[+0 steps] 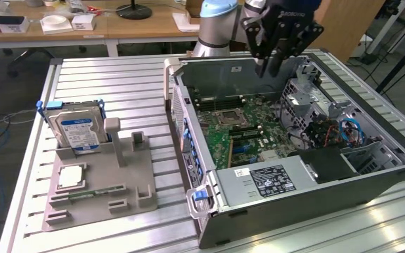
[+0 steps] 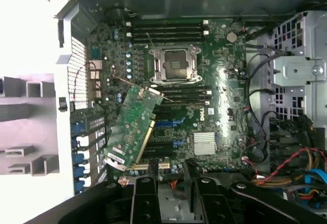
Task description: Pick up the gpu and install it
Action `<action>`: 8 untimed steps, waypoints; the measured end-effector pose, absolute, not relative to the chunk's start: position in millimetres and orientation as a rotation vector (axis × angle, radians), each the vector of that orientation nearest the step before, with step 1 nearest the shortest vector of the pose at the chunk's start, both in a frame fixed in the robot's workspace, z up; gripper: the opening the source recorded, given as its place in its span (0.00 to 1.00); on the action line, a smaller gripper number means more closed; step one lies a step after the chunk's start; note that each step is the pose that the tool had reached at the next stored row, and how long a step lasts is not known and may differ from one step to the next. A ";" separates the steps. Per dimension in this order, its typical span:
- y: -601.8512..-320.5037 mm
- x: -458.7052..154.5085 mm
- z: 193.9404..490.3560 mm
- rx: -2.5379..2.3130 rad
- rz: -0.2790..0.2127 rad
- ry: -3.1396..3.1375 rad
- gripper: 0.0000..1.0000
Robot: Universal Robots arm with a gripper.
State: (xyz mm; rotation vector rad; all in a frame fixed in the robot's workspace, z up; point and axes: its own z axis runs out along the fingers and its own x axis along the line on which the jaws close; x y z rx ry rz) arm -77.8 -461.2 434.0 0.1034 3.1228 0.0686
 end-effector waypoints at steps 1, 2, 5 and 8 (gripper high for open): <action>-457.1 -81.4 431.3 0.104 0.069 3.122 0.34; -452.2 -85.5 428.2 0.105 0.069 3.121 0.34; -433.2 -100.3 415.9 0.109 0.069 3.119 0.34; -415.7 -112.1 404.4 0.113 0.069 3.116 0.34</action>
